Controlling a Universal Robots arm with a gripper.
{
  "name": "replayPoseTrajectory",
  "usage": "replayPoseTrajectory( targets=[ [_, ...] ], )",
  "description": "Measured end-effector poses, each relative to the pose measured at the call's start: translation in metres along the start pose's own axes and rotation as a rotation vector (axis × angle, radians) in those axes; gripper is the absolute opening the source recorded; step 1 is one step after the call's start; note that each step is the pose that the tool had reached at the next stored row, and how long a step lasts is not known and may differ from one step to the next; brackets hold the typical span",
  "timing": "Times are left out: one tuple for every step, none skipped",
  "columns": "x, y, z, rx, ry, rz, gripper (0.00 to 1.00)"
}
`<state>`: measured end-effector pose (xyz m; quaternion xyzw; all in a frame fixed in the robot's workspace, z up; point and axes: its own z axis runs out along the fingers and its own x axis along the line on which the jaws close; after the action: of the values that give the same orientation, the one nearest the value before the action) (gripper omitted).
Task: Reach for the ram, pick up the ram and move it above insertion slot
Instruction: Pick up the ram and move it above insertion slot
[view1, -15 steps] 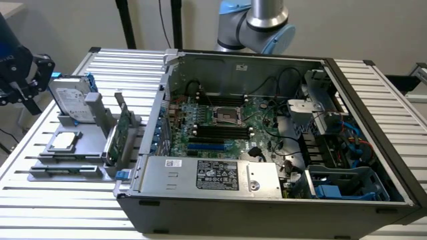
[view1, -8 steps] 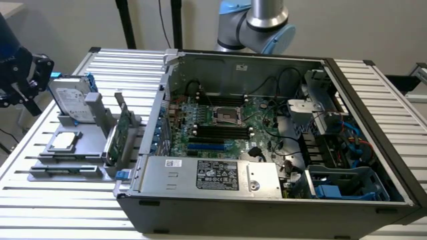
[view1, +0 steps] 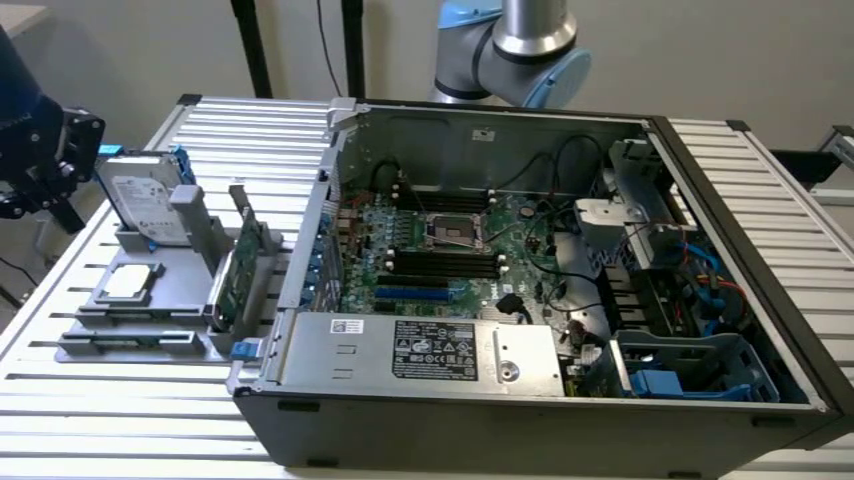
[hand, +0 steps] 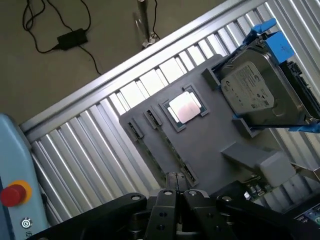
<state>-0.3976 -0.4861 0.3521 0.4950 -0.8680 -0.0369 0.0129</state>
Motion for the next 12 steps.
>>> replayPoseTrajectory(
  targets=[
    [0.0,0.0,0.0003,0.0005,0.0002,-0.018,0.11],
    [0.0,0.0,0.0006,0.001,0.0003,-0.038,0.11],
    [0.0,0.0,0.0008,0.0014,0.0006,-0.056,0.11],
    [0.0,-0.0001,0.0012,0.0019,0.0007,-0.074,0.11],
    [0.0,-0.0001,0.0014,0.0024,0.0009,-0.092,0.11],
    [0.0,-0.0001,0.0017,0.0029,0.001,-0.11,0.11],
    [0.0,-0.0001,0.002,0.0036,0.001,-0.128,0.11],
    [0.0,-0.0002,0.0023,0.0044,0.001,-0.146,0.11],
    [0.0,-0.0002,0.0026,0.0055,0.001,-0.164,0.11],
    [0.0,-0.0002,0.0029,0.0067,0.001,-0.182,0.11],
    [0.0,-0.0002,0.0032,0.008,0.0009,-0.199,0.11],
    [0.0,-0.0003,0.0035,0.0096,0.0008,-0.217,0.11]
  ],
)
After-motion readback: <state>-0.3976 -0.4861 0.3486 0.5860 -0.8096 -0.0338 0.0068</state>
